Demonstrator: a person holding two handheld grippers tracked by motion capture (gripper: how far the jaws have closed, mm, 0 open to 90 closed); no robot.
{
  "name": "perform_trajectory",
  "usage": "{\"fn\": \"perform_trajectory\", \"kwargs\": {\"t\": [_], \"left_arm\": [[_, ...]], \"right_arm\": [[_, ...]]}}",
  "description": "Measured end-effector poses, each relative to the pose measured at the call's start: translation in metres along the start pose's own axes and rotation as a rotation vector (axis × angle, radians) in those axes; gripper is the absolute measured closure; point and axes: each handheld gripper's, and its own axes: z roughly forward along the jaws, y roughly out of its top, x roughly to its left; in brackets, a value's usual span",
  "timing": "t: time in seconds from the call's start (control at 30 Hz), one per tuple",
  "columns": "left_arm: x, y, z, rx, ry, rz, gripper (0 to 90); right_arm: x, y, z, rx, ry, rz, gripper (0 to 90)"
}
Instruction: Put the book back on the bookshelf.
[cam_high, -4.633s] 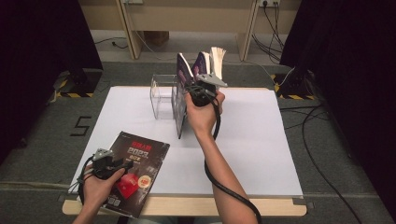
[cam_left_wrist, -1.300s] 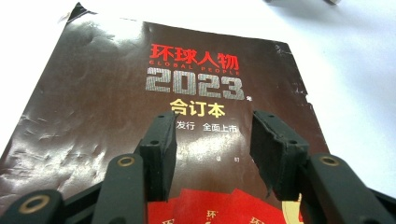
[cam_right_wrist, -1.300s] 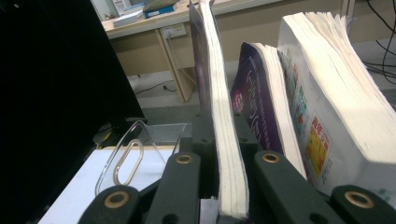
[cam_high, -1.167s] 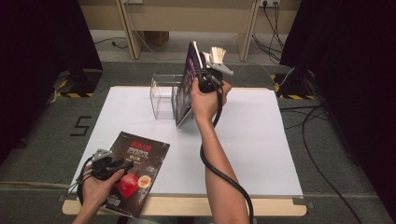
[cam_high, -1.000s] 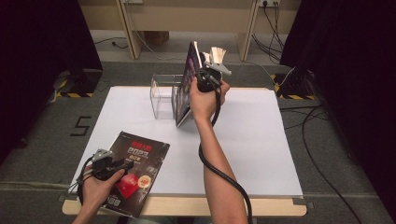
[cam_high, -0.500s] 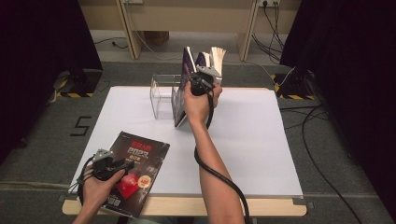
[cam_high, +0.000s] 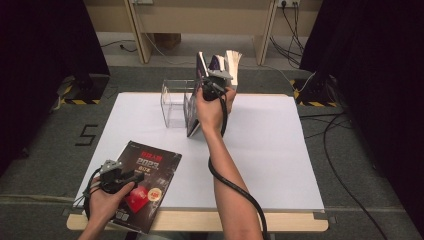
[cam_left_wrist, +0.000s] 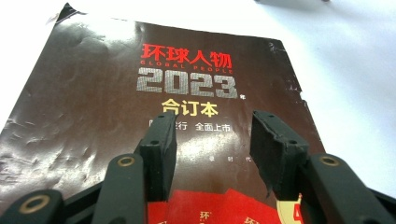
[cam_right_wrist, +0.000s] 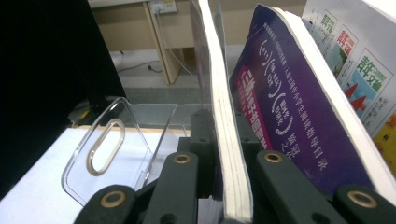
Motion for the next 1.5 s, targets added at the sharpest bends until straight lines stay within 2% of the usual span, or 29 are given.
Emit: {"fn": "perform_trajectory", "kwargs": {"t": [0.23, 0.47, 0.57, 0.77, 1.1, 1.23, 1.3, 1.5], "left_arm": [[0.000, -0.001, 0.000, 0.005, -0.003, 0.002, 50.5], [-0.003, 0.000, 0.000, -0.003, -0.005, 0.004, 50.5], [-0.002, 0.000, -0.001, -0.003, -0.005, 0.005, 50.5], [-0.003, 0.000, -0.001, -0.004, -0.007, 0.006, 50.5], [-0.005, 0.000, 0.000, -0.001, -0.007, 0.013, 50.5], [-0.005, -0.001, 0.000, -0.002, -0.008, 0.011, 50.5], [-0.005, -0.001, 0.000, -0.001, -0.009, 0.010, 50.5], [-0.004, 0.000, -0.001, -0.008, -0.008, 0.006, 50.5]], "right_arm": [[-0.006, -0.003, -0.004, 0.027, -0.008, -0.020, 73.6], [-0.010, -0.007, -0.024, 0.017, -0.019, -0.048, 69.4], [-0.013, -0.009, -0.033, 0.011, -0.024, -0.043, 68.9], [-0.022, -0.016, -0.048, 0.002, -0.022, -0.032, 71.5], [-0.034, -0.029, -0.066, -0.004, 0.007, 0.032, 80.5], [-0.037, -0.032, -0.066, -0.023, 0.014, 0.048, 83.7], [-0.035, -0.032, -0.068, -0.037, 0.018, 0.040, 84.5], [-0.033, -0.031, -0.062, -0.022, 0.026, 0.033, 88.5]]}}
